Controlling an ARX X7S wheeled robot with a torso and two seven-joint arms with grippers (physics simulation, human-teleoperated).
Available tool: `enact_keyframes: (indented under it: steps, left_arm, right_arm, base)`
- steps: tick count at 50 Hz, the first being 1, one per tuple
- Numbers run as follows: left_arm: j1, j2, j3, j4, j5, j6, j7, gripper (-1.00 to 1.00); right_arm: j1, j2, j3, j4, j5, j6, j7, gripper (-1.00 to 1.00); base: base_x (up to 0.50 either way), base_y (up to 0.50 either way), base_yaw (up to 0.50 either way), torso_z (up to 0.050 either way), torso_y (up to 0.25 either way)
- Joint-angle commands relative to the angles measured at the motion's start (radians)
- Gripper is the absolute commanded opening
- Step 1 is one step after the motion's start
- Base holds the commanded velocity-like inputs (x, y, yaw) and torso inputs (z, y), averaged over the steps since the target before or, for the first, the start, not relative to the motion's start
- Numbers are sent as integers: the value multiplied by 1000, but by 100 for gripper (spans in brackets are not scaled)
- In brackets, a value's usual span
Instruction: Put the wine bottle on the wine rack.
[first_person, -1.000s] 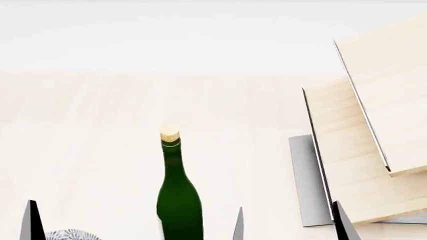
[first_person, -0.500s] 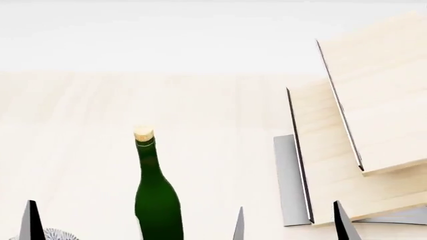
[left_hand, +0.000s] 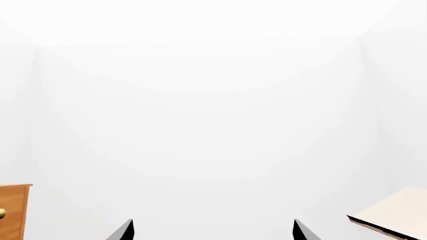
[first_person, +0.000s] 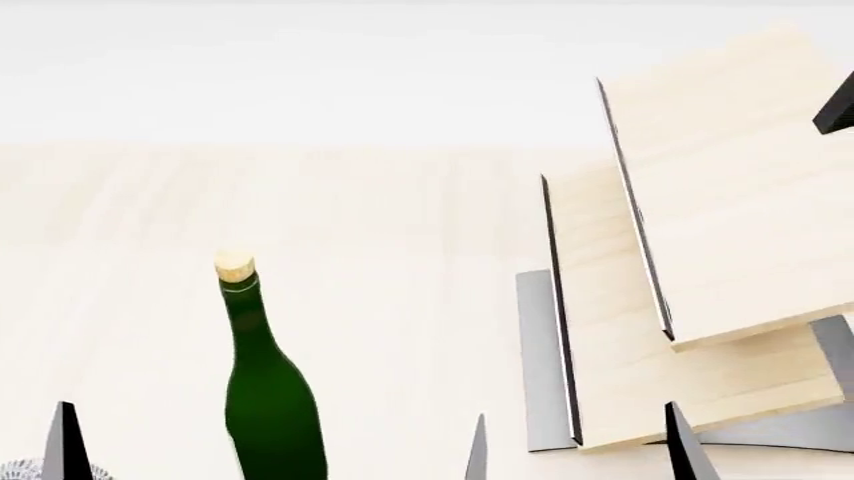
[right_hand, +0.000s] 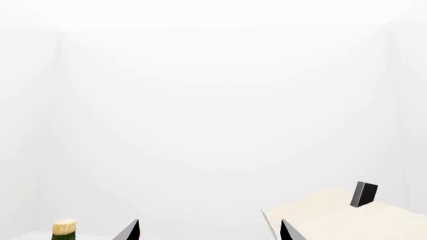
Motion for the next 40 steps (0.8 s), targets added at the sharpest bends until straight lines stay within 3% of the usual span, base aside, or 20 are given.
enact_keyframes:
  steps: [1,40]
  left_arm:
    - [-1,-2,5,-1,1,1,-3,100]
    - [-5,-12,13,-4,-1,3,-14,100]
  right_arm:
    - [-1,5,-6,3,-1,-6,4,100]
    - [0,22,-20,-3,3,-8,21,100]
  base:
    - [0,-102,0,0,0]
    - [0,-101,0,0,0]
